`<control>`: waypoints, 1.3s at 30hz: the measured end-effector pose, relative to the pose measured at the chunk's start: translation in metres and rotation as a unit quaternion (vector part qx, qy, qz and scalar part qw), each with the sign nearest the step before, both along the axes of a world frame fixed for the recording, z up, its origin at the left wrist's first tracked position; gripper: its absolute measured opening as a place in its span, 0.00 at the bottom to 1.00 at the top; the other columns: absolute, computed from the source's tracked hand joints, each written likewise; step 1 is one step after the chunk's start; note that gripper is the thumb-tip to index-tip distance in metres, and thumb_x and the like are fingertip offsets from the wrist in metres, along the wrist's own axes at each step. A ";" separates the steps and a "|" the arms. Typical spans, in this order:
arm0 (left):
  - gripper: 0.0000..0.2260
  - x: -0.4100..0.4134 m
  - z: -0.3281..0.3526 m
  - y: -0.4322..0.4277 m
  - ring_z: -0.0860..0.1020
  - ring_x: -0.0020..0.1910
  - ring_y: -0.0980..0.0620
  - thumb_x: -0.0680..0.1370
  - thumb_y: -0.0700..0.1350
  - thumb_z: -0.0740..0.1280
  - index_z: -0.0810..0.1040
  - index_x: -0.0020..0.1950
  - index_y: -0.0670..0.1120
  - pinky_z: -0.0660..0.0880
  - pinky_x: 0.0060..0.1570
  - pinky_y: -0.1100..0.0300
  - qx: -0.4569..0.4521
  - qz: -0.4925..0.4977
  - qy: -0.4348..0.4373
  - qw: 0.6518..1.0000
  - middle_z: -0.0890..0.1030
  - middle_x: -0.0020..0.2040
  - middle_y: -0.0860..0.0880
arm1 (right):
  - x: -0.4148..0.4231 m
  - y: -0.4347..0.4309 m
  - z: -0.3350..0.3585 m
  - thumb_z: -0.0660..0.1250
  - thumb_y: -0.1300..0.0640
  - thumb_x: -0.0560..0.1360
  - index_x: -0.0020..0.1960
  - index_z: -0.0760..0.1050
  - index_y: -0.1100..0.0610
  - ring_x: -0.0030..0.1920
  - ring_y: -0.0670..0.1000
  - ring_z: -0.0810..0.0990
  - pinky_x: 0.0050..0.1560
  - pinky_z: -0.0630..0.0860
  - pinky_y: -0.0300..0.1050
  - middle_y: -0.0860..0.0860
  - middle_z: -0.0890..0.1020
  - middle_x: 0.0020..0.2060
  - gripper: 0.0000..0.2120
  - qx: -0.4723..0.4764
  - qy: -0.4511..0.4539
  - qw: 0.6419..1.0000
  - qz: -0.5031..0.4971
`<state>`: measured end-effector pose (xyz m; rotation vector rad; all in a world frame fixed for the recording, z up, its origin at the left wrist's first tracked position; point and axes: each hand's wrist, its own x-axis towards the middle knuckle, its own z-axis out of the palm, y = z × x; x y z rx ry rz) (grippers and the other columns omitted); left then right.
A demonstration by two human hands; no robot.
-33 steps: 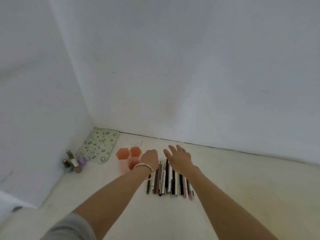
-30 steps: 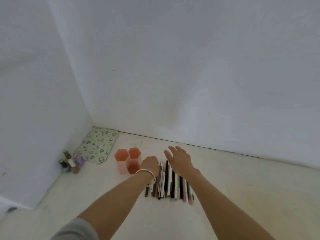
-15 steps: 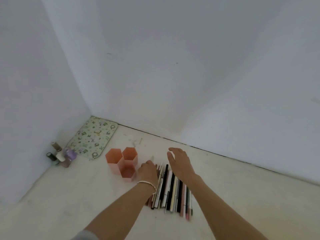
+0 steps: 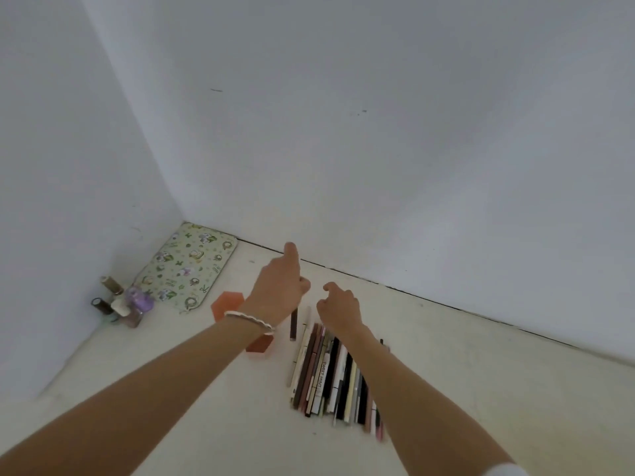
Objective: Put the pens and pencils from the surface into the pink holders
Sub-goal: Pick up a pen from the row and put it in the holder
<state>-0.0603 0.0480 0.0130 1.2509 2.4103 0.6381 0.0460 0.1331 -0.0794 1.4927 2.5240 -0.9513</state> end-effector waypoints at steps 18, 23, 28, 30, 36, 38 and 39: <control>0.14 -0.105 0.020 -0.071 0.81 0.37 0.57 0.77 0.39 0.67 0.73 0.59 0.53 0.78 0.34 0.58 0.277 0.184 -0.043 0.942 0.78 0.39 0.56 | -0.034 0.014 0.050 0.64 0.62 0.75 0.52 0.75 0.58 0.34 0.51 0.77 0.34 0.70 0.41 0.44 0.78 0.32 0.06 0.056 0.317 0.922 -0.217; 0.15 -0.098 -0.013 -0.085 0.78 0.36 0.60 0.75 0.36 0.68 0.75 0.60 0.48 0.76 0.40 0.66 0.246 0.139 0.011 0.959 0.77 0.37 0.57 | -0.048 -0.006 0.087 0.63 0.59 0.76 0.52 0.71 0.51 0.39 0.50 0.77 0.41 0.71 0.42 0.49 0.79 0.39 0.06 0.064 0.433 0.869 -0.233; 0.11 -0.083 -0.048 -0.106 0.77 0.48 0.54 0.75 0.41 0.68 0.77 0.56 0.52 0.75 0.44 0.60 0.157 0.083 0.056 0.983 0.77 0.47 0.55 | -0.052 -0.046 0.094 0.63 0.60 0.78 0.54 0.71 0.52 0.49 0.53 0.77 0.49 0.73 0.43 0.51 0.79 0.45 0.06 0.075 0.471 0.859 -0.186; 0.09 -0.085 -0.049 -0.112 0.75 0.56 0.52 0.75 0.43 0.69 0.80 0.55 0.49 0.73 0.52 0.60 0.159 0.082 0.056 0.982 0.78 0.54 0.52 | -0.052 -0.058 0.092 0.63 0.61 0.78 0.54 0.71 0.52 0.50 0.53 0.77 0.51 0.74 0.43 0.50 0.78 0.46 0.07 0.078 0.482 0.857 -0.167; 0.12 -0.103 -0.016 -0.129 0.78 0.50 0.54 0.78 0.39 0.63 0.79 0.60 0.46 0.78 0.52 0.58 0.240 0.160 0.023 0.957 0.80 0.55 0.50 | -0.061 -0.088 0.084 0.63 0.60 0.78 0.53 0.69 0.46 0.50 0.49 0.75 0.53 0.72 0.42 0.40 0.75 0.45 0.10 0.123 0.461 0.875 -0.083; 0.12 -0.098 -0.004 -0.134 0.78 0.47 0.57 0.78 0.37 0.62 0.79 0.59 0.47 0.75 0.47 0.68 0.240 0.158 0.005 0.958 0.80 0.53 0.52 | -0.062 -0.096 0.077 0.63 0.59 0.78 0.53 0.70 0.47 0.49 0.46 0.71 0.54 0.70 0.43 0.36 0.72 0.44 0.08 0.149 0.422 0.894 -0.029; 0.12 -0.092 0.001 -0.135 0.78 0.45 0.59 0.77 0.37 0.62 0.79 0.57 0.48 0.74 0.44 0.72 0.240 0.154 -0.002 0.958 0.80 0.51 0.54 | -0.063 -0.099 0.072 0.63 0.60 0.78 0.53 0.71 0.49 0.49 0.45 0.70 0.55 0.70 0.44 0.36 0.72 0.43 0.07 0.162 0.397 0.904 0.003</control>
